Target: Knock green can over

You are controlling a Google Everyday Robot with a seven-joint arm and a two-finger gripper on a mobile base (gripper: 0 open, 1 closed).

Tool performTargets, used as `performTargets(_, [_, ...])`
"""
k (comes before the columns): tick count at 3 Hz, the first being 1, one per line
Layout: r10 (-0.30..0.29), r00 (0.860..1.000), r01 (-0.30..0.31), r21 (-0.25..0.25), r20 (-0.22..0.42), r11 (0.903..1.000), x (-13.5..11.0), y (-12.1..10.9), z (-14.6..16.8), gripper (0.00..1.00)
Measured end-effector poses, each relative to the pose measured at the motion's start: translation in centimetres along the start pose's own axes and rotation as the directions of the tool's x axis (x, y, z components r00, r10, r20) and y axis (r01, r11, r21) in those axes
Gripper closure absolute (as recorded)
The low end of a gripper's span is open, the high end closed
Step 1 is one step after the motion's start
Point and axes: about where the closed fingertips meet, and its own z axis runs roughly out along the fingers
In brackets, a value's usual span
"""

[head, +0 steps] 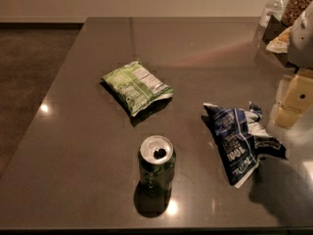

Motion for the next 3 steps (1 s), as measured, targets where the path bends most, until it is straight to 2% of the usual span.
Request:
performTargets(1, [0.000, 1.000, 0.000, 0.000, 0.000, 1.0000, 0.0, 0.0, 0.0, 0.00])
performTargets(2, [-0.009, 0.999, 0.009, -0.006, 0.038, 0.9999, -0.8, 0.4, 0.1, 0.00])
performTargets(3, [-0.030, 0.990, 0.038, -0.052, 0.138, 0.9980, -2.9, 2.0, 1.1, 0.00])
